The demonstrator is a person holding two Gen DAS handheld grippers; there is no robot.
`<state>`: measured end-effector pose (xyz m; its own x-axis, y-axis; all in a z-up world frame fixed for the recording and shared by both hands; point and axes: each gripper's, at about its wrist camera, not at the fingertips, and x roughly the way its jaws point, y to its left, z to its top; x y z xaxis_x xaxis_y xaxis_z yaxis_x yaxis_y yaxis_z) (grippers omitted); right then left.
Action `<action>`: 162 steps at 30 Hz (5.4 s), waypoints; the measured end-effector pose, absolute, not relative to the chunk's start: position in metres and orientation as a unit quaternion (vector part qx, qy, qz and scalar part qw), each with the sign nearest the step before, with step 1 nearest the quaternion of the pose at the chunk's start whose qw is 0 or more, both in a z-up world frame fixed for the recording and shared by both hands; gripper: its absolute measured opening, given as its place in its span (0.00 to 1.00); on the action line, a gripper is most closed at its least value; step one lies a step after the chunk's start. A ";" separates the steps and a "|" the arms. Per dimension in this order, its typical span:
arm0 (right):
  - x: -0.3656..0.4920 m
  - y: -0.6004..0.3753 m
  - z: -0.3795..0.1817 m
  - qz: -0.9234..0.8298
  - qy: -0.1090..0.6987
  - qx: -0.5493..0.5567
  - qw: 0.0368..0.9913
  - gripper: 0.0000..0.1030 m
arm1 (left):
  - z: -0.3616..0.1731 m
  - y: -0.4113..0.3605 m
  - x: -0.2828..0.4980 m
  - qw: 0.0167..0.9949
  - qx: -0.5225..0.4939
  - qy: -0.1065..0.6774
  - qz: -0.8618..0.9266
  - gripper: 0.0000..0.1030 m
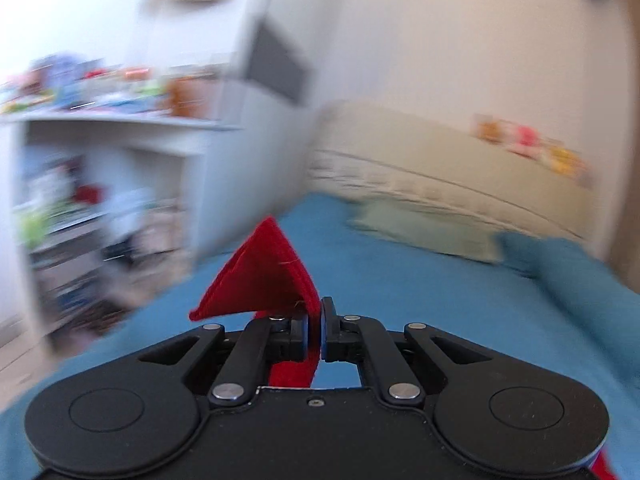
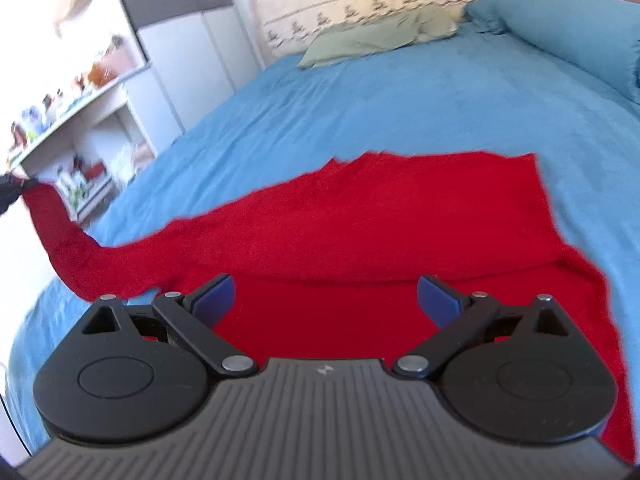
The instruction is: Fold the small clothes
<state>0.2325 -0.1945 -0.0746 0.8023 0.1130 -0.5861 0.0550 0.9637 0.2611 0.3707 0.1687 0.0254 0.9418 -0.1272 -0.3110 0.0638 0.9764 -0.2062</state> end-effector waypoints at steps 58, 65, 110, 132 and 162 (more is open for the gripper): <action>0.332 -0.254 -0.122 -0.053 0.297 0.218 0.928 0.20 | -0.124 0.083 0.372 0.933 0.002 0.357 -0.045 1.00; 0.324 -0.287 -0.068 -0.065 0.224 0.145 0.962 0.20 | -0.123 0.084 0.367 0.934 -0.004 0.353 -0.057 1.00; 0.300 -0.276 -0.132 -0.077 0.278 0.018 0.957 1.00 | -0.124 -0.006 0.407 0.915 0.049 0.368 -0.159 1.00; 0.005 -0.271 -0.014 -0.012 0.342 0.022 0.939 1.00 | -0.086 0.129 0.116 0.875 -0.053 0.465 -0.124 0.98; -0.040 -0.279 -0.112 -0.060 0.462 0.139 0.874 0.88 | -0.147 0.120 0.094 0.850 -0.040 0.493 -0.181 0.30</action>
